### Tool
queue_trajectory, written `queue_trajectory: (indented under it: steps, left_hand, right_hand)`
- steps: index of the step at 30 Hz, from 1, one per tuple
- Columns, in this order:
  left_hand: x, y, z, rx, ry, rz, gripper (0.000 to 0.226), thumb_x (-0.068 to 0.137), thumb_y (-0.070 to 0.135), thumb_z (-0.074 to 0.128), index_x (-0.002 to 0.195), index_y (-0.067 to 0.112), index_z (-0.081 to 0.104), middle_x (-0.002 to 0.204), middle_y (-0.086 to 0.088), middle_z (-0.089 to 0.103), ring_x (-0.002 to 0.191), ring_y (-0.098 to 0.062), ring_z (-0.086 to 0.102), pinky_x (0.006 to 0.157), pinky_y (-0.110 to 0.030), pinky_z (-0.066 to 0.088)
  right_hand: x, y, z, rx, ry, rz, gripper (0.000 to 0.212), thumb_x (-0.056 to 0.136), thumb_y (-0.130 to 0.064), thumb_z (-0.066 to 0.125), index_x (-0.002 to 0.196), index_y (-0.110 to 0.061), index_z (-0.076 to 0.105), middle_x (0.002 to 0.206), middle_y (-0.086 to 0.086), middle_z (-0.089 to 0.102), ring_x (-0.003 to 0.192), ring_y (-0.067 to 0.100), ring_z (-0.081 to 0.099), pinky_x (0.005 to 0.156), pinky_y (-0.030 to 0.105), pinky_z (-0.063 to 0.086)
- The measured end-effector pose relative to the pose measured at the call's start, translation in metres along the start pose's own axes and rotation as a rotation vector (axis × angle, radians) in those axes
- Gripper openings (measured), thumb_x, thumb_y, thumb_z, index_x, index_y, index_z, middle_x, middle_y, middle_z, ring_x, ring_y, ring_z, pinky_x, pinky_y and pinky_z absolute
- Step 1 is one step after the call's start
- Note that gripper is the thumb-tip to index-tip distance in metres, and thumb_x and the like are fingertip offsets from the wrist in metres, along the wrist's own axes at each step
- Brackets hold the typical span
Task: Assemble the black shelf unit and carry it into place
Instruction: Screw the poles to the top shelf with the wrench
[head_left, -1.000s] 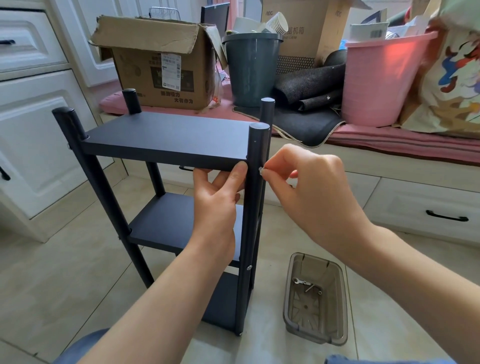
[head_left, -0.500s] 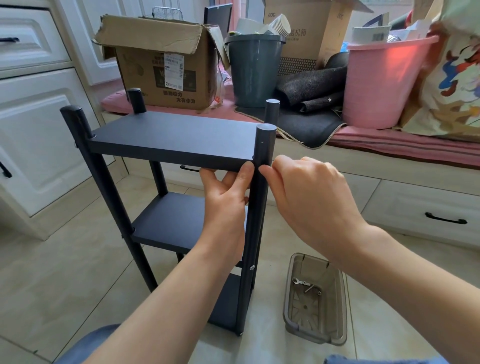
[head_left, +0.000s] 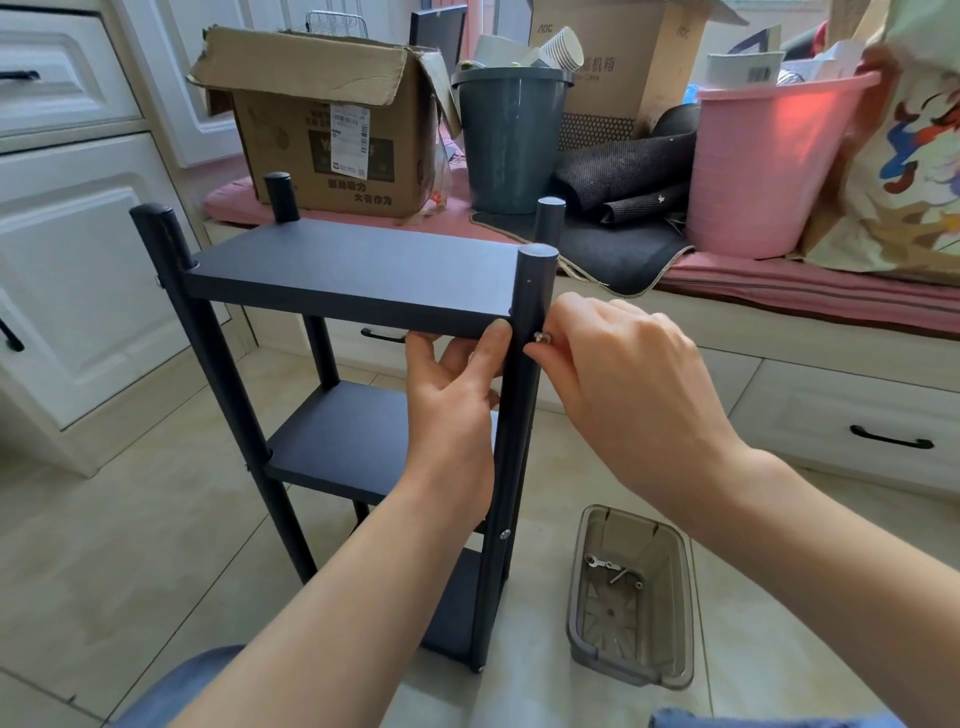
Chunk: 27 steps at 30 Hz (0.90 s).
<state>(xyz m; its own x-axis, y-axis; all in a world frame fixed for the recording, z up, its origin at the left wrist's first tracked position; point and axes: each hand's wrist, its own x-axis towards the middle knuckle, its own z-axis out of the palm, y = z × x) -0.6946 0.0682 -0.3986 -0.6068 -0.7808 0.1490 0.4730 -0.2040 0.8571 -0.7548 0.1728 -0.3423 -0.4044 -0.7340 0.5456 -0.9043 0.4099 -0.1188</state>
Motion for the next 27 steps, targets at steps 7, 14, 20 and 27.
queue_trajectory:
  steps: [7,14,20,27]
  left_hand:
    - [-0.001,0.001,0.000,-0.035,0.010,-0.001,0.041,0.097,0.019,0.064,0.133,0.017,0.045,0.096,0.008,0.077,0.082,-0.006,0.070,0.064,-0.015,0.052]
    - [-0.002,0.002,0.000,-0.012,0.008,-0.023,0.042,0.098,0.022,0.063,0.136,0.021,0.045,0.102,0.006,0.076,0.087,-0.007,0.071,0.062,-0.014,0.052]
    - [-0.005,0.005,0.000,-0.032,-0.007,-0.032,0.042,0.096,0.023,0.063,0.134,0.021,0.045,0.103,0.005,0.077,0.093,-0.010,0.073,0.065,-0.015,0.054]
    - [-0.007,0.006,0.001,-0.038,-0.005,-0.033,0.041,0.094,0.025,0.064,0.132,0.024,0.047,0.099,0.006,0.077,0.095,-0.013,0.073,0.067,-0.015,0.054]
  right_hand:
    - [-0.001,-0.002,0.004,0.019,-0.023,0.034,0.040,0.103,-0.041,0.039,0.075,-0.017,0.053,0.068,0.006,0.061,0.067,0.035,0.058,0.064,0.034,0.033]
    - [0.004,-0.002,0.007,0.063,-0.064,0.079,0.047,0.103,-0.045,0.028,0.082,-0.017,0.059,0.068,0.004,0.055,0.064,0.037,0.052,0.060,0.036,0.042]
    - [0.000,-0.004,0.009,0.133,-0.105,0.114,0.036,0.102,-0.042,0.033,0.077,-0.020,0.046,0.064,-0.001,0.049,0.053,0.025,0.041,0.057,0.035,0.031]
    - [0.003,-0.003,0.010,0.243,-0.169,0.202,0.052,0.102,-0.049,0.028,0.064,-0.019,0.048,0.064,0.004,0.056,0.060,0.031,0.051,0.055,0.034,0.033]
